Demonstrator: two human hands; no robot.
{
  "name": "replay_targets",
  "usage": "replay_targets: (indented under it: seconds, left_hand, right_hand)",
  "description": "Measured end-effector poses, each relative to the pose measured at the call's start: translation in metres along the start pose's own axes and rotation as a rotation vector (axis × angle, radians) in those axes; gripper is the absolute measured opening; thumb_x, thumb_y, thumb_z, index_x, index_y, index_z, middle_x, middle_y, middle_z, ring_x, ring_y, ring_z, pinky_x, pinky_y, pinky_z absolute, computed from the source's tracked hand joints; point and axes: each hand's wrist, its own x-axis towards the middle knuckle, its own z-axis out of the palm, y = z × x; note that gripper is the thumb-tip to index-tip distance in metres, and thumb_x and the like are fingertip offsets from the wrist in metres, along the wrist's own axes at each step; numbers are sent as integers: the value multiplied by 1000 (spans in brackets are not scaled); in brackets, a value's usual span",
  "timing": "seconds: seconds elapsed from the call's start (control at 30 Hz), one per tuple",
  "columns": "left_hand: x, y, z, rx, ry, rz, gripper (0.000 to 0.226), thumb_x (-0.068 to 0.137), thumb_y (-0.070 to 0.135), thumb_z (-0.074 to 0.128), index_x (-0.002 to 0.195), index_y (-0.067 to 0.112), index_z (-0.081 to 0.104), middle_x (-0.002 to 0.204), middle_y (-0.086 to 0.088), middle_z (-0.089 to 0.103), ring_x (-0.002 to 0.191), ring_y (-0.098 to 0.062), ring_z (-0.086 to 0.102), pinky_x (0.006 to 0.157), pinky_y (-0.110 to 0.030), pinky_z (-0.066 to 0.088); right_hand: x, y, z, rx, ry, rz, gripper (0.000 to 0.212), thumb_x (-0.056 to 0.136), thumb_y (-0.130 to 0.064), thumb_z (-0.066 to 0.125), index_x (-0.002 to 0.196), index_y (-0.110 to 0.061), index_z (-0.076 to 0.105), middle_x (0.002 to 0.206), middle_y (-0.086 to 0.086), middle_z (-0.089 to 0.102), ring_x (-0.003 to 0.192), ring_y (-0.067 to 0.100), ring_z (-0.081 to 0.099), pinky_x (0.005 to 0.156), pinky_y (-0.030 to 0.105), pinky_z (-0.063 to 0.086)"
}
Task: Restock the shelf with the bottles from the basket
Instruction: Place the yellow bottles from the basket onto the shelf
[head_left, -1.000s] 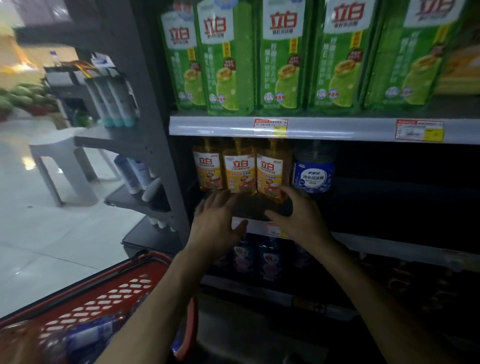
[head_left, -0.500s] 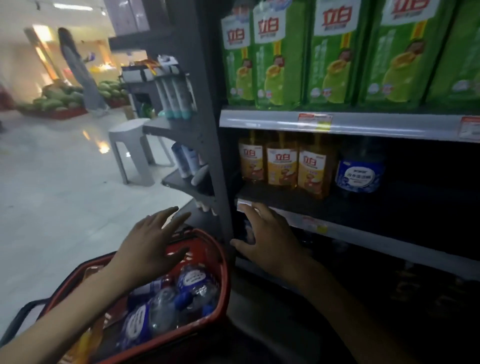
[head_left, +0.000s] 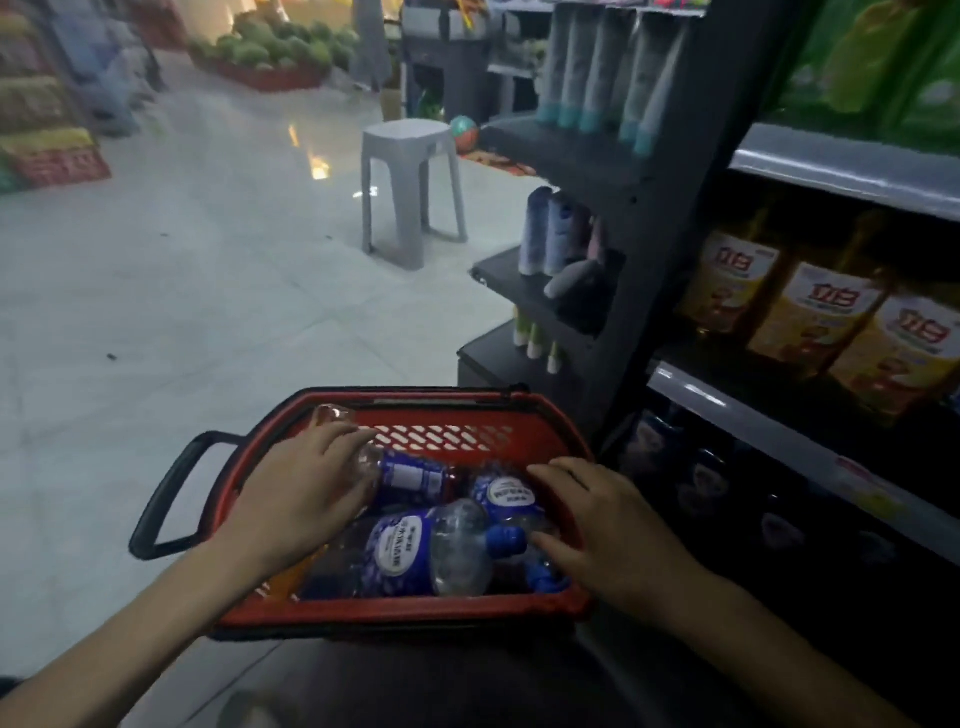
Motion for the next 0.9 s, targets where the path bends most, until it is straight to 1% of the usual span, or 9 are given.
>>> replay_targets:
  seconds: [0.1,0.23,0.4,0.5,0.57,0.67,0.8,0.83,0.9]
  left_hand:
    - [-14,-4,0,-101,109,-81,48,92,37,68,138,27,62,128,5,68,101,-21,71,77,-40,61]
    - [-8,-17,-19,-225,290,-87,57,94,37,70,147,25,53,124,3,70,108,-19,67,85,-40,59]
    - [-14,-60,-7,-117,115,-237,75,95,54,61,160,33,29,140,2,56,125,-22,56,100,-41,51]
    - [-11,-70,-5,-116,55,-308,79,95,59,57,162,35,22,151,-1,45,137,-25,46,110,-44,44]
    - [-11,-76,-4,-89,22,-330,75,98,57,53,161,35,21,152,-2,43,138,-26,44,111,-44,42]
    - [-12,-85,-1,-99,1,-354,67,102,52,47,161,33,22,147,-4,47,132,-27,49,106,-45,46]
    - [-5,-92,-6,-217,40,-379,62,104,46,48,160,33,25,142,-3,53,125,-25,56,101,-45,52]
    - [-2,-92,-8,-226,60,-385,62,103,45,50,159,33,26,143,-2,54,126,-24,56,101,-44,52]
    - [2,-92,-12,-251,94,-393,62,103,43,52,159,32,27,144,-2,54,126,-23,56,101,-44,52]
  right_hand:
    - [27,-20,25,43,-92,-23,65,89,-44,68,148,-27,47,143,-10,49,130,12,50,112,29,39]
    - [67,-64,54,154,-135,-53,63,88,-45,68,147,-32,48,138,-13,52,125,9,53,107,33,46]
    - [126,-135,81,345,-179,-3,59,89,-49,71,142,-34,49,133,-13,58,117,8,56,100,34,49]
    - [156,-162,98,532,-156,142,51,90,-41,73,136,-29,53,106,-27,56,91,-4,57,85,28,53]
    - [173,-173,113,635,-144,301,45,91,-37,72,129,-24,51,95,-21,57,81,1,61,73,28,56]
    - [188,-187,133,675,-124,432,59,83,-45,77,123,-17,44,97,-8,61,80,10,62,62,26,50]
    - [198,-197,150,666,-120,551,70,76,-50,83,121,-11,46,92,-5,59,73,5,55,56,21,41]
    - [199,-200,152,679,-136,583,70,77,-48,83,121,-10,44,92,-5,57,74,7,55,58,21,42]
    - [202,-205,153,721,-151,639,93,76,-46,85,144,-7,35,112,4,61,92,19,63,71,27,47]
